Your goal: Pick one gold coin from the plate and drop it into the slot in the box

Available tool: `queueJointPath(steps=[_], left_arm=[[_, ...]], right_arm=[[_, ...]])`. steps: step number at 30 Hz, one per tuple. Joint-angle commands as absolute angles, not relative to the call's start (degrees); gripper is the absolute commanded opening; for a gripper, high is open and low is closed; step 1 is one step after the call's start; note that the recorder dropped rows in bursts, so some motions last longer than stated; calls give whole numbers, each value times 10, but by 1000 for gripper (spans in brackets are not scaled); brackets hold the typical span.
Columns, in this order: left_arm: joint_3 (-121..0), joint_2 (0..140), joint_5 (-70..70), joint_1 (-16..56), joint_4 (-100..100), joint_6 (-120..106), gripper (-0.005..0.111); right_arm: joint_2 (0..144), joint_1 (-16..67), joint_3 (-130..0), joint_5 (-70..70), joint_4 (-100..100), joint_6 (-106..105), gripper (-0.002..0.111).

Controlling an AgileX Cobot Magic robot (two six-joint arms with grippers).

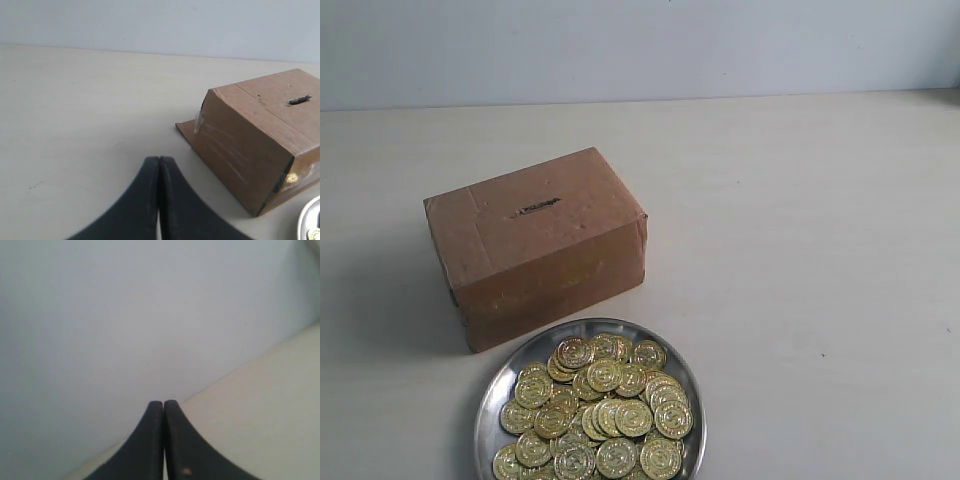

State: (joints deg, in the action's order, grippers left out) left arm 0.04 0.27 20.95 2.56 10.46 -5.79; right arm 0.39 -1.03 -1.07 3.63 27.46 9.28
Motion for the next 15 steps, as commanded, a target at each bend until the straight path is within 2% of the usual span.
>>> queueJointPath(steps=[1, 9, 15], left_arm=[[0, 0, 207, 28, 106, -57, 0], [0, 0, 207, 28, 106, -57, 0], [0, 0, 207, 28, 106, -57, 0]], right_arm=[[0, -13, -90, 167, 275, 53, 0], [40, -13, -260, 307, 300, -47, 0], [209, -13, -447, 471, 303, -226, 0]])
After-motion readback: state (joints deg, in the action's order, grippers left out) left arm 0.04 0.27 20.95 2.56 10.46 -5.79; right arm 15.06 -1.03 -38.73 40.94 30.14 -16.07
